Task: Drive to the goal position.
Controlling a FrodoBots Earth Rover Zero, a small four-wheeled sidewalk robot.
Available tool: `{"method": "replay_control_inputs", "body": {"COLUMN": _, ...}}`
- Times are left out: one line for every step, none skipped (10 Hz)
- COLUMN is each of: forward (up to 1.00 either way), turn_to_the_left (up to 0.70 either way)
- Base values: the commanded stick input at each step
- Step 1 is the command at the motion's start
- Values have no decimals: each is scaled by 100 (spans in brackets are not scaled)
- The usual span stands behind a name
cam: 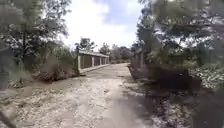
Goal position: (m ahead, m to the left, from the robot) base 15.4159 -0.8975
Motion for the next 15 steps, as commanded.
{"method": "replay_control_inputs", "body": {"forward": 85, "turn_to_the_left": 0}}
{"method": "replay_control_inputs", "body": {"forward": 85, "turn_to_the_left": 0}}
{"method": "replay_control_inputs", "body": {"forward": 85, "turn_to_the_left": 0}}
{"method": "replay_control_inputs", "body": {"forward": 85, "turn_to_the_left": 0}}
{"method": "replay_control_inputs", "body": {"forward": 85, "turn_to_the_left": 0}}
{"method": "replay_control_inputs", "body": {"forward": 85, "turn_to_the_left": 0}}
{"method": "replay_control_inputs", "body": {"forward": 85, "turn_to_the_left": 0}}
{"method": "replay_control_inputs", "body": {"forward": 85, "turn_to_the_left": 0}}
{"method": "replay_control_inputs", "body": {"forward": 85, "turn_to_the_left": 0}}
{"method": "replay_control_inputs", "body": {"forward": 85, "turn_to_the_left": 0}}
{"method": "replay_control_inputs", "body": {"forward": 85, "turn_to_the_left": 0}}
{"method": "replay_control_inputs", "body": {"forward": 85, "turn_to_the_left": 0}}
{"method": "replay_control_inputs", "body": {"forward": 85, "turn_to_the_left": 0}}
{"method": "replay_control_inputs", "body": {"forward": 85, "turn_to_the_left": 0}}
{"method": "replay_control_inputs", "body": {"forward": 85, "turn_to_the_left": 0}}
